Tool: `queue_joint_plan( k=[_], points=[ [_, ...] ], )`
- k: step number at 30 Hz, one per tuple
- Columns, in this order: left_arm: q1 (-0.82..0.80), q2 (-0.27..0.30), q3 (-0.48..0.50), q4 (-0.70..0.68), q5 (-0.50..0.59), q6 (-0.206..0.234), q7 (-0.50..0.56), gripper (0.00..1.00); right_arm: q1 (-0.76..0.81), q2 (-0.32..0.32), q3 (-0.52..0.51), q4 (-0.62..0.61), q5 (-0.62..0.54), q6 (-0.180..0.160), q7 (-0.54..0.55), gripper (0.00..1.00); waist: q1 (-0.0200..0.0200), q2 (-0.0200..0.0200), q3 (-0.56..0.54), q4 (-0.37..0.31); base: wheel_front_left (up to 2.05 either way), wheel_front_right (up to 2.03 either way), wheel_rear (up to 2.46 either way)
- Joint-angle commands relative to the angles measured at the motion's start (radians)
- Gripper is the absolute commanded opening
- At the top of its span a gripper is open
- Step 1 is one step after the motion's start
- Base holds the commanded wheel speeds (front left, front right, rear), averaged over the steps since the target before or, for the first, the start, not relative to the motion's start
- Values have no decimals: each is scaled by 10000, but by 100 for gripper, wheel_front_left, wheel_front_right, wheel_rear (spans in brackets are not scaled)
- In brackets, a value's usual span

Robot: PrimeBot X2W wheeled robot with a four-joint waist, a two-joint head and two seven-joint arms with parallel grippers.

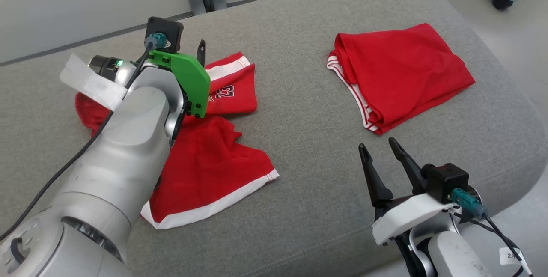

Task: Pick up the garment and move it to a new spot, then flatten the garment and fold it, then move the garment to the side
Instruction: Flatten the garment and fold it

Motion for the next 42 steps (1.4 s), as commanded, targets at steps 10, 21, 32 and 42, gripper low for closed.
queue_joint_plan(
  k=[10, 21, 32, 42],
  points=[
    [849, -177, 94, -385, -369, -805, -880, 100, 483, -17, -521, -225, -250, -11, 326, 100, 0, -1, -1111, 1250, 0, 0, 0],
    [2271, 345, 946, -1891, -1087, -934, -1550, 100, 785, -16, -1090, -551, -539, -11, 938, 100, 0, -1, -1611, 2161, 0, 0, 0],
    [4645, 1731, 2341, -5828, -666, 281, -1610, 100, 960, -20, -1387, -785, -649, -11, 1417, 100, 0, -1, -1830, 2690, 0, 0, 0],
    [7110, 2666, 3747, -8917, -381, 1206, -1612, 100, 1037, -21, -1808, -755, -662, -11, 1478, 100, 0, -1, -1998, 2992, 0, 0, 0]
  ],
)
